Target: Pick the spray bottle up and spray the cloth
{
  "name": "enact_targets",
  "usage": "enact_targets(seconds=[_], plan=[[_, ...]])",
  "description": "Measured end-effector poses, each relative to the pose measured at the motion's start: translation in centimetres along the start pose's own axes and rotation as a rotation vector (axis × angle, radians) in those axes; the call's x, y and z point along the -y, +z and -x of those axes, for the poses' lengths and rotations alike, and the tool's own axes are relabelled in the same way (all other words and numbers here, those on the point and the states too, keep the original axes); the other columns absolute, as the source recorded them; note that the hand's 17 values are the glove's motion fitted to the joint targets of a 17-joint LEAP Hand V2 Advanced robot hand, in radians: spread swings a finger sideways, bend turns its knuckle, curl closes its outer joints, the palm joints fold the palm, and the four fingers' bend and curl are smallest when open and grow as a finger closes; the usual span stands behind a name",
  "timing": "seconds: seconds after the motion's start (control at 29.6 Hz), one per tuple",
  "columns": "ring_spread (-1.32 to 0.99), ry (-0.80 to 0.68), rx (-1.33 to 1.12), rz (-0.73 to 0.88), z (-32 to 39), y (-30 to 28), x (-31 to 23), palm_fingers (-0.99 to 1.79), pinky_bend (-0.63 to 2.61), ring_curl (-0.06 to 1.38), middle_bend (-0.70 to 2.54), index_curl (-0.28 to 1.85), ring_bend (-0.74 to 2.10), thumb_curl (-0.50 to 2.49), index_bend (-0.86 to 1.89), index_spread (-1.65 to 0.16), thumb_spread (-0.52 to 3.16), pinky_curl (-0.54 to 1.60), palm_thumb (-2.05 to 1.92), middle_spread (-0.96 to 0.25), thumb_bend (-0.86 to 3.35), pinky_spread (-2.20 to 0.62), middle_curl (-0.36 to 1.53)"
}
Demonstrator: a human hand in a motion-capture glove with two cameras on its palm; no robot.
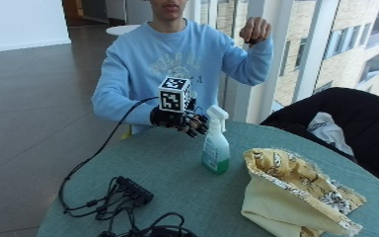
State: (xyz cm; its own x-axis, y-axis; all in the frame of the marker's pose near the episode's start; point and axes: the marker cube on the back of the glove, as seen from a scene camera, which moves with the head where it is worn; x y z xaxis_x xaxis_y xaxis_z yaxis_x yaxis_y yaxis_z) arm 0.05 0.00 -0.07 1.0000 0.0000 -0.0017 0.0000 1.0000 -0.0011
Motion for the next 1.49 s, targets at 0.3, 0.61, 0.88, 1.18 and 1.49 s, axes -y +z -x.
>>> enact_targets(seconds=[0.3, 0.61, 0.88, 1.18, 1.49], plan=[[-0.02, 0.01, -0.006, 0.003, -0.3, -0.3, 0.1, 0.54, 0.33, 0.14, 0.28, 0.2, 0.24, 0.13, 0.22, -0.37, 0.82, 0.18, 0.51, -0.06, 0.28, 0.18, 0.17], [-0.02, 0.047, -0.006, -0.022, -0.7, -1.1, -0.4, 0.54, 0.3, 0.17, 0.25, 0.25, 0.22, 0.16, 0.18, -0.41, 1.01, 0.22, 0.54, -0.07, 0.23, 0.21, 0.23], [-0.03, 0.184, 0.024, -0.16, -4.1, -3.0, -1.3, 0.6, 0.28, 0.21, 0.23, 0.26, 0.28, 0.18, 0.14, -0.42, 1.06, 0.24, 0.5, -0.08, 0.13, 0.21, 0.26], [-0.04, 0.396, 0.293, -0.348, -9.0, -4.8, -0.6, 0.61, 0.33, 0.27, 0.26, 0.21, 0.38, 0.2, 0.02, -0.41, 1.03, 0.29, 0.46, -0.09, 0.03, 0.19, 0.31], [-0.03, 0.499, 0.808, -0.541, -11.5, -4.2, 3.9, 0.59, 0.41, 0.31, 0.31, 0.15, 0.45, 0.23, 0.05, -0.4, 0.97, 0.33, 0.47, -0.08, -0.02, 0.17, 0.35]])
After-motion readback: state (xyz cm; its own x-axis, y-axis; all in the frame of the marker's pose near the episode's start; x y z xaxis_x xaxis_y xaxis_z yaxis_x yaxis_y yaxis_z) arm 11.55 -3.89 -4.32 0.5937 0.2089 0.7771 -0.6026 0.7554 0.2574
